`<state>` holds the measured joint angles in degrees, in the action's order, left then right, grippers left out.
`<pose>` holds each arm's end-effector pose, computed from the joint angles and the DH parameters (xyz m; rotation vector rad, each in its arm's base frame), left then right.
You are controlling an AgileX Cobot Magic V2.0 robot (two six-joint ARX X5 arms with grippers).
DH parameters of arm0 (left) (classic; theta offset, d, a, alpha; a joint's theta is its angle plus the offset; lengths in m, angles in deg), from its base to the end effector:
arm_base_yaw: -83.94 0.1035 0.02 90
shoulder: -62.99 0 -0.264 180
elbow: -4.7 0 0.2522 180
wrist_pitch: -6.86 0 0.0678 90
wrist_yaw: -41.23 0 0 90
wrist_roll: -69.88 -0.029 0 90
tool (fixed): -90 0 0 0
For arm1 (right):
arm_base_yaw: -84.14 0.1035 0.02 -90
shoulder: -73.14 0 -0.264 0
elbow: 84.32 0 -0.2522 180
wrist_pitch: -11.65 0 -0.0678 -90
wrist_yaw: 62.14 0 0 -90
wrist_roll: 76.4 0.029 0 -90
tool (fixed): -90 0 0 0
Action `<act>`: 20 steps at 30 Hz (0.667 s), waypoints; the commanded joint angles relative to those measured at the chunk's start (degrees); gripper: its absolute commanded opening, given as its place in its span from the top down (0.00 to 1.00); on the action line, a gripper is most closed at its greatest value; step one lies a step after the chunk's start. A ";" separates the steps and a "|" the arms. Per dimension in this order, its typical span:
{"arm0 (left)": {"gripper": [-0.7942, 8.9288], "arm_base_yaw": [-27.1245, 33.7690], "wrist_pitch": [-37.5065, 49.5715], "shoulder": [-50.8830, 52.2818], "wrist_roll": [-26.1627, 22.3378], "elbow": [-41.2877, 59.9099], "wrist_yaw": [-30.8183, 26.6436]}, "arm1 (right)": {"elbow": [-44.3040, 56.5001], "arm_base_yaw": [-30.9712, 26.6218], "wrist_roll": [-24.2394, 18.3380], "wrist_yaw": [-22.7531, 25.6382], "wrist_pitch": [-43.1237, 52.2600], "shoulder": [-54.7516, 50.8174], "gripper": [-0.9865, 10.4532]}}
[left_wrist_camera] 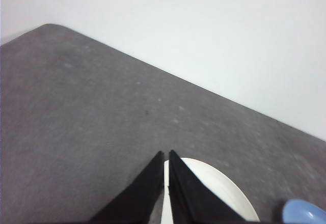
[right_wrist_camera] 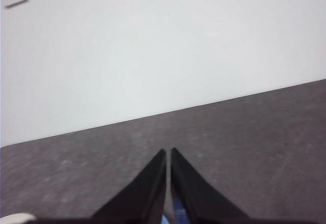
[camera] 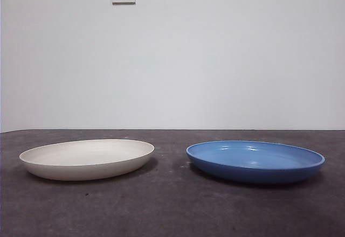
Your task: Pick up the white plate, put it on the blue plate, put it on desk
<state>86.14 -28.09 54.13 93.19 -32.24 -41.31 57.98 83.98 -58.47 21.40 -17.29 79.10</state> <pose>0.0776 -0.0008 0.2513 -0.4162 0.1366 -0.0661 0.0684 0.0031 0.2683 0.3097 -0.0312 0.1167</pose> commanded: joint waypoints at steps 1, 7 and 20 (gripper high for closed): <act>0.90 0.04 -2.75 -3.96 -5.62 -5.55 2.71 | -4.92 -0.07 -2.43 -2.43 -3.10 3.21 0.91; 0.90 0.04 -11.34 -13.99 -12.24 -15.30 11.19 | -15.52 -0.04 -7.76 -8.85 -14.01 12.70 0.91; 0.90 -2.91 -33.62 -30.27 -25.55 -30.23 24.81 | -31.04 0.79 -17.27 -25.38 -37.33 31.52 0.91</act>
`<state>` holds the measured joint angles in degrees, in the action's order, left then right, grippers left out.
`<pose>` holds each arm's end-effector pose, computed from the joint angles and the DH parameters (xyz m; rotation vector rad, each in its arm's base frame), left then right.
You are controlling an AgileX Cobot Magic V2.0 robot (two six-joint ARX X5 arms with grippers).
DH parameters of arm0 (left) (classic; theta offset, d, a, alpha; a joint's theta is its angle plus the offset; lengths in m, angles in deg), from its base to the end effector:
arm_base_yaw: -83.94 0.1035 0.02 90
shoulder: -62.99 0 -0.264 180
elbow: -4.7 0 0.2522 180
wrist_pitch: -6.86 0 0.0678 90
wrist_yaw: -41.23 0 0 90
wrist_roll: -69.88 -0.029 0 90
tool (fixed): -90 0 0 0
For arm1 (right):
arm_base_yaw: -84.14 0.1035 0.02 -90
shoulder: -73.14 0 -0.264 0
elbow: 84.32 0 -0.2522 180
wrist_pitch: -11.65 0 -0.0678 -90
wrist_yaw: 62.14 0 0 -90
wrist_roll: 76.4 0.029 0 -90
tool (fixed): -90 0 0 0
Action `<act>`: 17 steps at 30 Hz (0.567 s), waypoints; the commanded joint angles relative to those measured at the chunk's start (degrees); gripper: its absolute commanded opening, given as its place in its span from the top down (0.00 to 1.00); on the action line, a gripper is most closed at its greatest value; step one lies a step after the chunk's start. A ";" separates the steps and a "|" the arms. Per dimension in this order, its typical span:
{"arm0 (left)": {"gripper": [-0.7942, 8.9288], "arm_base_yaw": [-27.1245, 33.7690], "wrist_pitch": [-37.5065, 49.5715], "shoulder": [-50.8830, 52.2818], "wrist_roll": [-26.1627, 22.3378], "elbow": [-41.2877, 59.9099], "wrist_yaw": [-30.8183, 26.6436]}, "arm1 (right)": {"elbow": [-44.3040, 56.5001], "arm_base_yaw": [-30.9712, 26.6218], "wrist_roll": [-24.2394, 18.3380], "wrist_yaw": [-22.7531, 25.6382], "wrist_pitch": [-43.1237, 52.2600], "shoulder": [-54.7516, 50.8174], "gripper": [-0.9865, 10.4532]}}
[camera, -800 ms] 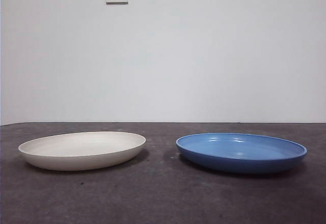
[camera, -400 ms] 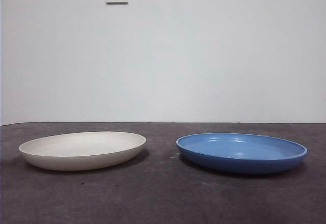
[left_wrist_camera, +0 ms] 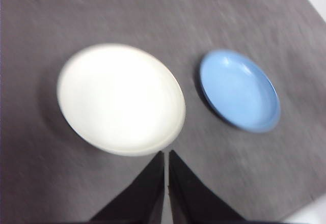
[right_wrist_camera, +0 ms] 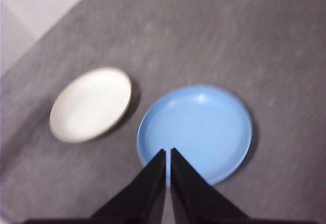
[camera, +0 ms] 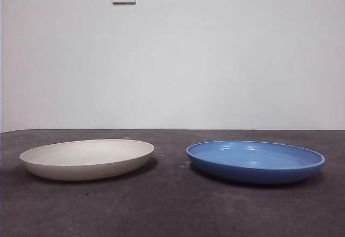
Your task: Pick up the white plate, put it on the blue plate, put it on desk
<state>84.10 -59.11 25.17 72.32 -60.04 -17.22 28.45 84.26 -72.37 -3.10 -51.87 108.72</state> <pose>0.1082 -0.0149 0.3213 -0.2285 0.6752 -0.5124 0.0986 0.0151 0.3405 0.2166 0.5616 0.5094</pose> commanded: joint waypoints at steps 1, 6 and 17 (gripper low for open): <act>0.90 -1.53 -4.15 -1.99 -5.57 -3.15 0.87 | -2.01 0.85 -4.20 -1.03 -4.61 2.91 0.91; 0.90 -4.35 -7.21 -3.28 -6.95 -4.09 1.09 | -2.49 2.89 -7.72 -1.05 -11.91 6.51 0.91; 0.64 -5.16 -6.49 -3.32 -6.19 -4.09 1.07 | -2.49 4.74 -7.56 -0.94 -12.83 7.78 0.78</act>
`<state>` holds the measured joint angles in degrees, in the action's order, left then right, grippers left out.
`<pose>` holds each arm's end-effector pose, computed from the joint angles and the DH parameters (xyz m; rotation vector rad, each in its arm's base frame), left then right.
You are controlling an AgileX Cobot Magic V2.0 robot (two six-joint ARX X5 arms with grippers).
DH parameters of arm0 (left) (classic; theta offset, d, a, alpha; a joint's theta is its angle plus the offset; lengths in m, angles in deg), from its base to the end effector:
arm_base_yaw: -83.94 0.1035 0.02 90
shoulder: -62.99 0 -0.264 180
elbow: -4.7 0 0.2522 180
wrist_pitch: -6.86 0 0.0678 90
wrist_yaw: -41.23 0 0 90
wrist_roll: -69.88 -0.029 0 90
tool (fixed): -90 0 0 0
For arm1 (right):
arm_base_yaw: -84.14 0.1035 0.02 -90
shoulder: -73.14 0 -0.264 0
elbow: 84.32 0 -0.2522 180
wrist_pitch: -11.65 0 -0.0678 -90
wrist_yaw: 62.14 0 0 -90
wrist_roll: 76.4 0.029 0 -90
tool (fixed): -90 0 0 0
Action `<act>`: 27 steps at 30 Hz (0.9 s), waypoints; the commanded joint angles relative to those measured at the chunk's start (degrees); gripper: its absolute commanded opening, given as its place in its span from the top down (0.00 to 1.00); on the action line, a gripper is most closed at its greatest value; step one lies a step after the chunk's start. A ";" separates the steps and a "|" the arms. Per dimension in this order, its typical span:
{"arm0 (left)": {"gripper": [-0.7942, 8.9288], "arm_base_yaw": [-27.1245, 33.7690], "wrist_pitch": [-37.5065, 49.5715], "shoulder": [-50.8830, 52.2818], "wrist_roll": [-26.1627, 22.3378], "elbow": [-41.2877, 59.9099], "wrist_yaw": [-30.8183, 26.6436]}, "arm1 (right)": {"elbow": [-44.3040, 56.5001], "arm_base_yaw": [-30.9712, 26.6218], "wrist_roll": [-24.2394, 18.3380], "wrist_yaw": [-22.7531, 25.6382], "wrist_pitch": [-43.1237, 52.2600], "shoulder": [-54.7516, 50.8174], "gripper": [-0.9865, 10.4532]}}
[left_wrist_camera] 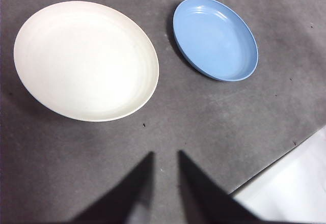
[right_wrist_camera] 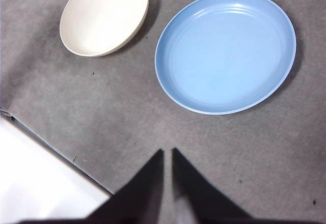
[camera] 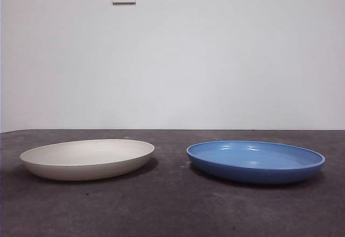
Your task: Pick up the white plate, put it on the blue plate, put it on desk
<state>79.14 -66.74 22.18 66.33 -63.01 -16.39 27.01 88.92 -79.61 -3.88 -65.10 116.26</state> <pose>0.1067 -0.0245 0.3230 -0.1410 0.7849 -0.6362 0.1111 0.0246 0.3207 0.1610 0.8653 0.6178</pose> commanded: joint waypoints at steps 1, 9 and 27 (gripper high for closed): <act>0.57 -0.20 1.29 -0.33 -0.09 -1.11 0.24 | -1.05 0.09 -0.15 -0.13 0.39 0.24 0.69; 0.43 -0.22 2.49 -0.94 1.68 -1.11 0.24 | -1.05 0.09 0.20 -0.15 0.42 0.24 0.50; 0.44 -0.20 11.98 -21.49 7.21 -6.88 -10.27 | -1.05 0.09 0.24 -0.17 0.77 0.24 0.50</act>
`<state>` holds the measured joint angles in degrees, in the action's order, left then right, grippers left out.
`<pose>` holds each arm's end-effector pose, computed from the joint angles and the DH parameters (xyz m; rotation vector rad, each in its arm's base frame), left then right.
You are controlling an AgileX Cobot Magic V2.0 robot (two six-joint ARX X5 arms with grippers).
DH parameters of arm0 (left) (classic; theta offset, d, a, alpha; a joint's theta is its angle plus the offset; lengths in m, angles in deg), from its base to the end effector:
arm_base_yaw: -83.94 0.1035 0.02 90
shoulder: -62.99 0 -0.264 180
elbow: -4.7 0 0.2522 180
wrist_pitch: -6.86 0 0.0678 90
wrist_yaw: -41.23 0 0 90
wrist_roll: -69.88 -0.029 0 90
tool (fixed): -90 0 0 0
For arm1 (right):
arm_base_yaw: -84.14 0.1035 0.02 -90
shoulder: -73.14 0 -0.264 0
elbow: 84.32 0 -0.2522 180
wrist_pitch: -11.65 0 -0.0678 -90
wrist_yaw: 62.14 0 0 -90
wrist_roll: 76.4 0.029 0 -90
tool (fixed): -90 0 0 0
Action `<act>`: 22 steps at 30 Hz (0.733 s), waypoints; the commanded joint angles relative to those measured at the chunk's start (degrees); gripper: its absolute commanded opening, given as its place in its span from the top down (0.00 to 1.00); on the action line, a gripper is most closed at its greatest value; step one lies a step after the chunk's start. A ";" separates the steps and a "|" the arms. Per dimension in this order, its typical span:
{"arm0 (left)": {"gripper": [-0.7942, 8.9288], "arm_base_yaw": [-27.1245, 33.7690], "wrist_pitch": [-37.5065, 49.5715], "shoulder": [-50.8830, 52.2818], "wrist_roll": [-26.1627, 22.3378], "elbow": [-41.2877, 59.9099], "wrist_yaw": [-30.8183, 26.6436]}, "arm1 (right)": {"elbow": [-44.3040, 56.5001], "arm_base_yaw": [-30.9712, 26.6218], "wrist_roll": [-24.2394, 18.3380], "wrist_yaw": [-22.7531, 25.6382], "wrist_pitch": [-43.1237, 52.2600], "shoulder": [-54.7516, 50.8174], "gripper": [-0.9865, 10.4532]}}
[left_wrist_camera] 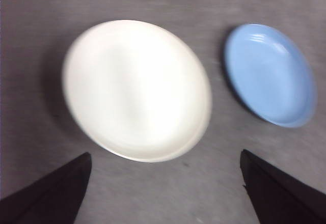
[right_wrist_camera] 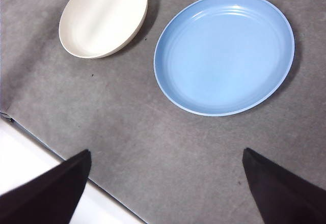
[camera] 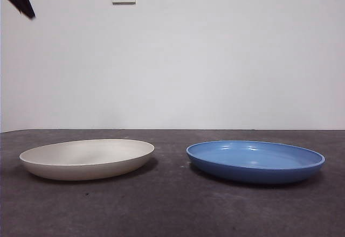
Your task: Pick up the white plate, put it on the blue plate, put it on desk
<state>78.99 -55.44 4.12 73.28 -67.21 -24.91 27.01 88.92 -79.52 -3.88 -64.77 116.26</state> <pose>0.1890 -0.0281 0.3149 -0.1972 0.8710 -0.4460 0.1115 0.0246 0.3210 0.1611 0.8601 0.6175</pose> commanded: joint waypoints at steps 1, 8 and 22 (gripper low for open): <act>0.44 -0.04 0.83 -5.33 0.13 -3.72 -2.03 | -1.05 0.09 0.15 -0.20 0.44 0.24 0.50; 0.44 -0.07 2.99 -17.35 0.04 -8.74 -4.94 | -1.05 0.09 0.15 -0.20 0.46 0.22 0.50; 0.44 -0.07 10.38 -32.92 -0.39 -9.16 -6.93 | -1.05 0.09 0.15 -0.20 0.94 0.24 0.50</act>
<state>79.01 -45.62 -27.46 73.41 -75.27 -31.47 27.01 88.92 -79.52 -3.88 -64.35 116.26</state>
